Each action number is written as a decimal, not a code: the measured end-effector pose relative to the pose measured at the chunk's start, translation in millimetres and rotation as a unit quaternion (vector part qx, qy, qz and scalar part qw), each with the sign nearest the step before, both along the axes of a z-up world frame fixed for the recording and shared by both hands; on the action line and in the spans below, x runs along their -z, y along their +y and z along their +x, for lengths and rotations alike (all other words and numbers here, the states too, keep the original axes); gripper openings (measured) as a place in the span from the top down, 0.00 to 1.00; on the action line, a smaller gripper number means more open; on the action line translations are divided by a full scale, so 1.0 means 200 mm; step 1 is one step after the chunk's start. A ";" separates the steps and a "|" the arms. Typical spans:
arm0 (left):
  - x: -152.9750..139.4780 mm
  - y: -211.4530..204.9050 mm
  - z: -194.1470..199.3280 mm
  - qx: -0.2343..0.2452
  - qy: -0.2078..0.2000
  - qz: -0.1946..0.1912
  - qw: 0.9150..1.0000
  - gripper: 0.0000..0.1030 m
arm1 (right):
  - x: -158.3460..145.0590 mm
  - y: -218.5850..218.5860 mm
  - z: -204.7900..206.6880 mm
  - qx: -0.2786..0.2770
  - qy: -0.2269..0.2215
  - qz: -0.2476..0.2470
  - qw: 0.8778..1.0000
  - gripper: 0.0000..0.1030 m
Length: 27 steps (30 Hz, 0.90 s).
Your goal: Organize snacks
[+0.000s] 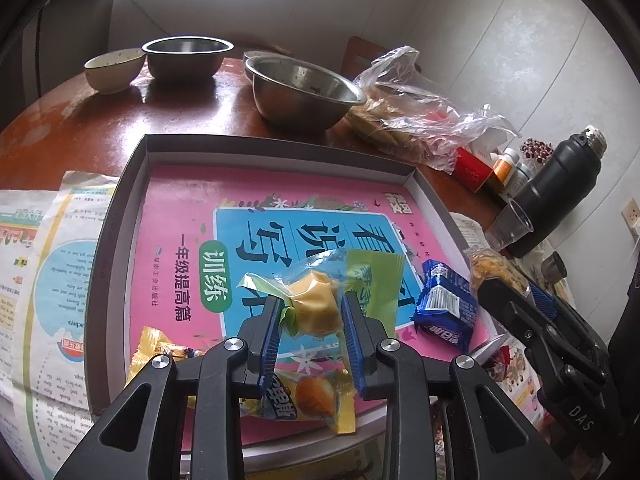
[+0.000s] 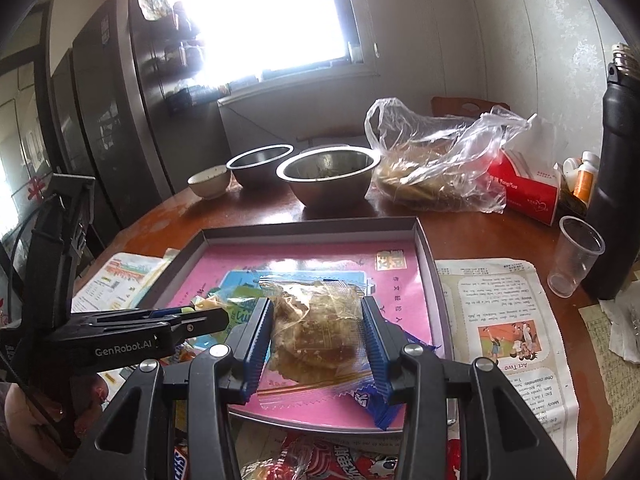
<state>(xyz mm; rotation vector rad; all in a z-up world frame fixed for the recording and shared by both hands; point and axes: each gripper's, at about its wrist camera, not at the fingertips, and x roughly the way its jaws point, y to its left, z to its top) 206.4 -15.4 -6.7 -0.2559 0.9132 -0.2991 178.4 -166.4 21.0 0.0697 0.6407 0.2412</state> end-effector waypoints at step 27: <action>0.06 0.08 0.02 -0.014 0.000 0.016 1.000 0.70 | 0.17 0.13 0.06 -0.018 0.047 -0.049 0.998 0.57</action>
